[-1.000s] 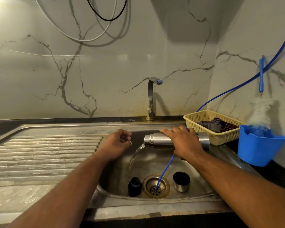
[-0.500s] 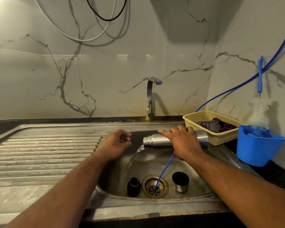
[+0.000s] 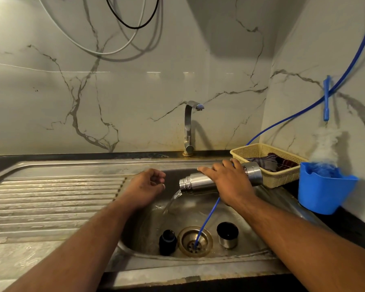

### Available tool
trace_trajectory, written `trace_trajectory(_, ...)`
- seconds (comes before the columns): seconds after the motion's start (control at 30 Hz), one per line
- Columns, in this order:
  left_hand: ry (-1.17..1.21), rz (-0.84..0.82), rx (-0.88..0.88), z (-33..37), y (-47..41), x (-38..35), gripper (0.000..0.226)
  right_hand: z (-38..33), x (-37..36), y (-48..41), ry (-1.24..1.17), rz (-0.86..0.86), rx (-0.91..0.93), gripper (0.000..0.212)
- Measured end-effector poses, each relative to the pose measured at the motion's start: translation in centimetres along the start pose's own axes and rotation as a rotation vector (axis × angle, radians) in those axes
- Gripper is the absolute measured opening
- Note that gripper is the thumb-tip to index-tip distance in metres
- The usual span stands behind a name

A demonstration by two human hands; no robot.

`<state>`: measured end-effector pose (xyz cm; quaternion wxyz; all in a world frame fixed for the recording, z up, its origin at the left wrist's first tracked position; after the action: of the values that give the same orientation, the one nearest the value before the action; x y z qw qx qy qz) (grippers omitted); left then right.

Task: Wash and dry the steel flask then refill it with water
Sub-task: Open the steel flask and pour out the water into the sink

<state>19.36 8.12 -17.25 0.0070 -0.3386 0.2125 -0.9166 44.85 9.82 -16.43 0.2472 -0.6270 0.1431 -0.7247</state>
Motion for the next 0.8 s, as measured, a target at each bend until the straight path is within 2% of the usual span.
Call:
trace_trajectory(0.27,0.014,-0.008,-0.001,0.1,-0.1,-0.1,0.026,-0.4,0.6,0.0,0.030,0.049,0.041,0.076)
trace_trajectory(0.47,0.006,-0.016,0.003,0.4,0.0,0.0,0.025,-0.7,0.3,-0.2,0.113,0.095,0.139,0.079)
trace_trajectory(0.63,-0.009,-0.012,0.005,0.5,0.0,0.0,0.025,-1.5,0.3,-0.1,0.135,0.021,0.256,0.075)
trace_trajectory(0.7,-0.008,-0.011,0.005,0.4,0.1,-0.1,0.025,-1.7,0.3,0.0,0.164,0.000,0.271,0.076)
trace_trajectory(0.8,-0.001,-0.014,0.003,0.4,0.1,-0.1,0.025,-1.5,0.7,-0.1,0.195,0.064,0.244,0.078)
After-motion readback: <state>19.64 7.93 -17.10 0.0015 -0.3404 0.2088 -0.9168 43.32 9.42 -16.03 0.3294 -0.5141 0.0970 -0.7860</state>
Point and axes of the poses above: each hand's wrist, its own y-axis away from the middle knuckle, its own x-axis out of the back of the hand, z = x × y, the point moved 2 cm from there along -y, towards the middle knuckle, and after that the axes turned 11 degrees about -x, right-handed, at the moved point
